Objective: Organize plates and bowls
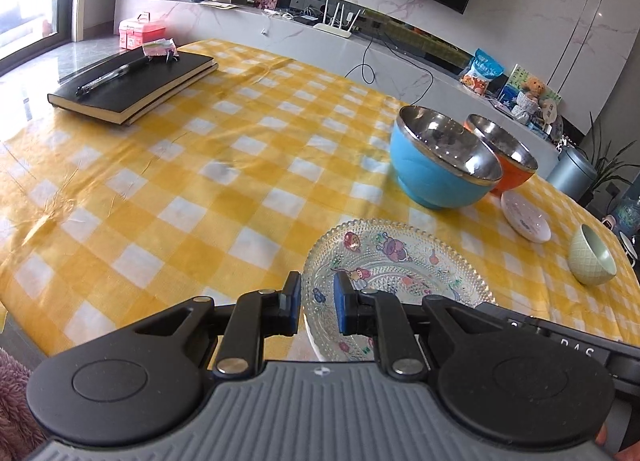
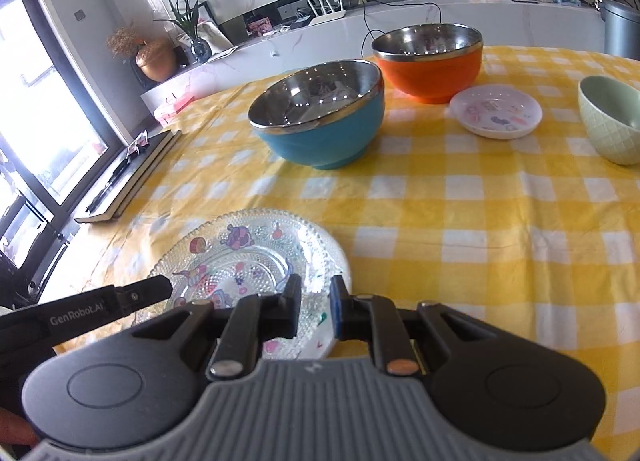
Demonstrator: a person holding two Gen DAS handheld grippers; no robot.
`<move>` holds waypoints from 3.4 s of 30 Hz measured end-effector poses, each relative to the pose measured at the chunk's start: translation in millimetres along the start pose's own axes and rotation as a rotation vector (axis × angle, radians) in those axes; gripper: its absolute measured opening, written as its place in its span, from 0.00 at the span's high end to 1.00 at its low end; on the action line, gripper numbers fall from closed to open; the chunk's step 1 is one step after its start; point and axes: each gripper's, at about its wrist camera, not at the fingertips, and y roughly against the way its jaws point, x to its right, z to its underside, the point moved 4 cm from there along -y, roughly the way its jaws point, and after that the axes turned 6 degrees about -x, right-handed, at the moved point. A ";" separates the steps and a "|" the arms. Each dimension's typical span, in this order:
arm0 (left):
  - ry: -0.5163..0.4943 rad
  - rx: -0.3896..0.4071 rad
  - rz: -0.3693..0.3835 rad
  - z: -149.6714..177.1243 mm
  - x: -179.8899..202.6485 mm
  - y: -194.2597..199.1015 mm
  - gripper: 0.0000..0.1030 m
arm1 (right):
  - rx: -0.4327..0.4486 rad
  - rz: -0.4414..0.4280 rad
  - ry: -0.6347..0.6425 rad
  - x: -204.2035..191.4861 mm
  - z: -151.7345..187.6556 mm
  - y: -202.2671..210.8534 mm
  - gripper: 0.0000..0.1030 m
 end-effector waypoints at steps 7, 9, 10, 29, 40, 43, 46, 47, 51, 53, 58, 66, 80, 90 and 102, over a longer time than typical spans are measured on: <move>-0.014 0.006 -0.011 2.2 0.6 -1.8 0.82 | -0.002 0.015 0.017 -0.3 -0.5 -3.3 0.87; -0.011 0.000 -0.009 2.6 -0.5 -3.1 0.82 | 0.000 0.019 0.027 -2.0 0.8 -3.7 0.87; -0.011 -0.003 -0.006 2.9 -1.0 -4.0 0.82 | 0.003 0.023 0.035 -2.6 0.6 -4.1 0.87; -0.082 -0.001 -0.032 4.7 8.2 -10.4 0.82 | 0.031 0.066 0.098 -2.6 1.4 -3.8 0.87; -0.094 0.021 -0.038 5.0 6.9 -7.9 0.81 | 0.041 0.029 0.069 1.3 1.2 -0.8 0.78; -0.083 0.043 -0.041 3.0 5.2 -3.6 0.73 | 0.060 0.026 0.066 2.4 0.4 5.1 0.74; -0.084 0.077 -0.052 0.0 7.5 2.5 0.72 | 0.084 0.034 0.052 6.1 -1.5 12.6 0.70; -0.085 0.087 -0.048 -0.9 9.5 4.8 0.71 | 0.092 0.039 0.045 8.0 -2.0 15.5 0.67; -0.112 0.111 -0.018 -3.6 25.4 12.1 0.69 | 0.123 0.074 0.019 18.6 -3.8 27.7 0.65; -0.136 0.107 0.009 -4.8 38.8 12.9 0.69 | 0.135 0.098 0.001 26.6 -4.6 34.2 0.65; -0.175 0.071 0.083 -4.3 77.6 8.4 0.69 | 0.156 0.155 -0.064 52.0 -7.3 45.7 0.64; -0.179 0.028 0.204 -9.2 131.3 -8.7 0.69 | 0.208 0.212 -0.177 92.9 -17.9 58.8 0.62; -0.164 -0.014 0.264 -12.3 183.3 -63.5 0.69 | 0.245 0.270 -0.300 146.3 -40.8 41.0 0.63; -0.098 -0.036 0.271 -28.4 195.0 -105.5 0.69 | 0.235 0.267 -0.322 160.1 -68.5 10.0 0.69; -0.046 -0.035 0.246 -52.7 196.1 -145.1 0.69 | 0.241 0.253 -0.330 172.3 -95.3 -23.2 0.76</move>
